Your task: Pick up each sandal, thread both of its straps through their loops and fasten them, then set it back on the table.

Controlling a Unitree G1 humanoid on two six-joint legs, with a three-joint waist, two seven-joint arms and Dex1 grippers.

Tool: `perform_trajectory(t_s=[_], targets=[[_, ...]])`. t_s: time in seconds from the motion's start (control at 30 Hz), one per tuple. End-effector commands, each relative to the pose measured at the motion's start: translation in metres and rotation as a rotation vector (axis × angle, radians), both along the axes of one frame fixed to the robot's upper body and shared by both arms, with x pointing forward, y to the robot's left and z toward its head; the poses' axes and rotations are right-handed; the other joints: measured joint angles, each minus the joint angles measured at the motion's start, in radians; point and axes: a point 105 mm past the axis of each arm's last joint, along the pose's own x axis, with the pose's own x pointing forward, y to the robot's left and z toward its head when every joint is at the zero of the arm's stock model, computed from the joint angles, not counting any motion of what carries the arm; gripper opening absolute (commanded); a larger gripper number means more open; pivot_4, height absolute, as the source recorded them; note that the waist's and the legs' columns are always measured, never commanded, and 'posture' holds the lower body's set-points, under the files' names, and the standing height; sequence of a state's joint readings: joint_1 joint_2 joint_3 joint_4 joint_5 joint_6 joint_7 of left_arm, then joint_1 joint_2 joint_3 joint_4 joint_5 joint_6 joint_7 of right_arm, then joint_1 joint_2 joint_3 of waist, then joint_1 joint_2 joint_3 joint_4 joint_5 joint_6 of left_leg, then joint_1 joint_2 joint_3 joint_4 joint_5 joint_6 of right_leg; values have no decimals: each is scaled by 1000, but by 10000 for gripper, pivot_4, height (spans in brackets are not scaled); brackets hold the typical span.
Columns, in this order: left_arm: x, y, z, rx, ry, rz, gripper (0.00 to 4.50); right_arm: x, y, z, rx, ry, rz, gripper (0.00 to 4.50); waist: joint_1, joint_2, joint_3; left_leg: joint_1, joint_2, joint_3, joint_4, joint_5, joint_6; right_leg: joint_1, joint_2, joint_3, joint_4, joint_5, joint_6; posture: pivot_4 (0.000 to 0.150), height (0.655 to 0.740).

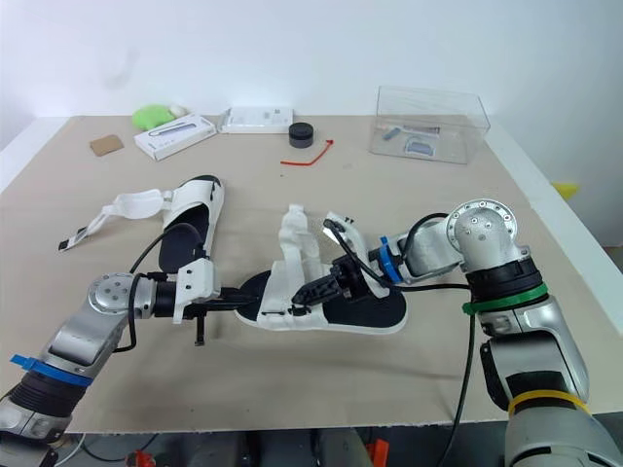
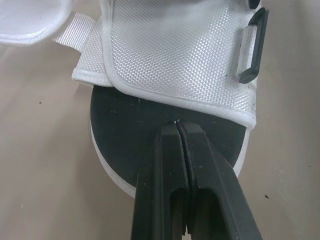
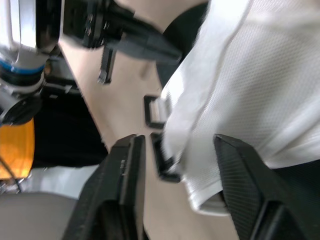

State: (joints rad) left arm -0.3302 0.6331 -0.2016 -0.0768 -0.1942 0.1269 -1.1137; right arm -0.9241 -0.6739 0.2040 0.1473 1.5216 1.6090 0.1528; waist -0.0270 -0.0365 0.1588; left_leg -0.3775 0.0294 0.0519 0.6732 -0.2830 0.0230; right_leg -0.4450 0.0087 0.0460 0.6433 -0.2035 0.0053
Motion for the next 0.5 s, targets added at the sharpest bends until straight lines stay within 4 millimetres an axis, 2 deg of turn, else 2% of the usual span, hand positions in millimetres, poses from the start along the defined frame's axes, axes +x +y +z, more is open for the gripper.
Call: perform_trajectory(t_s=[0.03, 0.17, 0.43, 0.47, 0.5], targets=[[-1, 1, -6, 21, 13, -1, 0, 12, 1, 21, 39, -67, -33, 22259, 0, 0, 0, 0, 0, 0, 0, 0, 0, 0, 0, 0, 0, 0, 0, 1500, 7261], [-1, 0, -6, 20, 12, -5, 0, 20, 5, 25, 54, -71, -50, 22259, 0, 0, 0, 0, 0, 0, 0, 0, 0, 0, 0, 0, 0, 0, 0, 1500, 7261], [-1, 0, -6, 18, 13, -4, 0, 29, 9, 19, 34, -60, -77, 22259, 0, 0, 0, 0, 0, 0, 0, 0, 0, 0, 0, 0, 0, 0, 0, 1500, 7261], [-1, 0, -6, 18, 13, -3, 0, 30, 9, 19, 35, -58, -76, 17088, 0, 0, 0, 0, 0, 0, 0, 0, 0, 0, 0, 0, 0, 0, 0, 1500, 7261], [-1, 0, -6, 18, 13, -3, 0, 30, 9, 19, 36, -57, -76, 15033, 0, 0, 0, 0, 0, 0, 0, 0, 0, 0, 0, 0, 0, 0, 0, 1500, 7261]])
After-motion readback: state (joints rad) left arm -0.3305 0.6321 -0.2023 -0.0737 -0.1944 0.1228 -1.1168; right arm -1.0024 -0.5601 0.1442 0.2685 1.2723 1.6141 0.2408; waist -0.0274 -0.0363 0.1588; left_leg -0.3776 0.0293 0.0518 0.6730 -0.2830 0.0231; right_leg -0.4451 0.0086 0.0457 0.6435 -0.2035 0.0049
